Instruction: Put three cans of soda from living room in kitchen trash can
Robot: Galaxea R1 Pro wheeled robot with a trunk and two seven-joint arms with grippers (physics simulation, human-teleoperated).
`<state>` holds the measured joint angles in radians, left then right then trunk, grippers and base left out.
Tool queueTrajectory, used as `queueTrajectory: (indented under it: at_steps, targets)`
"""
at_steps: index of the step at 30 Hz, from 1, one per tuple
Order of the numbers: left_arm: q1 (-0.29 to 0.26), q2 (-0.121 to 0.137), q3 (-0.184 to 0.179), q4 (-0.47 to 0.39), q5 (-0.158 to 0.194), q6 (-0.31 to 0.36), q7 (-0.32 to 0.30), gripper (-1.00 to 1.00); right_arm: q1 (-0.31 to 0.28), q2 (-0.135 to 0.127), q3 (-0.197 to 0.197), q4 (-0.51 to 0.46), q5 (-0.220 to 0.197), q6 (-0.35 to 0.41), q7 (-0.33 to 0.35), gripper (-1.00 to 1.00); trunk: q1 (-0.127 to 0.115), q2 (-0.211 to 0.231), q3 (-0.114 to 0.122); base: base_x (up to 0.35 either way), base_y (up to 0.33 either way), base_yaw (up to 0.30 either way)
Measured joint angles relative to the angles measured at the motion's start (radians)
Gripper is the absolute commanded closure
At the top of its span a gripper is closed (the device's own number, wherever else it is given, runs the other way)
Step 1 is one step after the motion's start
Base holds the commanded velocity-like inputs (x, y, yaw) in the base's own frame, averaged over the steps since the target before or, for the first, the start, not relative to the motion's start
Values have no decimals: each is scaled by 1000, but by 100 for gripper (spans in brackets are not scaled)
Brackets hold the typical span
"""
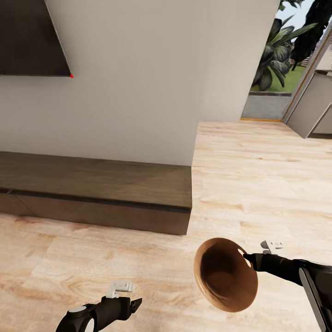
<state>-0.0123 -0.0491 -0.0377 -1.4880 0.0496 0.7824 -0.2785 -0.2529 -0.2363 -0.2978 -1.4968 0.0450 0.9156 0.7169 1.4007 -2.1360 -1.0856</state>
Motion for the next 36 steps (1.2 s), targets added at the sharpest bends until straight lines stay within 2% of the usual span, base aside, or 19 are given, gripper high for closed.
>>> queueTrajectory:
  at_steps: [36]
  targets:
    - [0, 1, -1, 0, 1, 0, -1, -100, 0, 0, 0, 0, 2, 0, 0, 100, 0, 0, 58, 0, 0, 0]
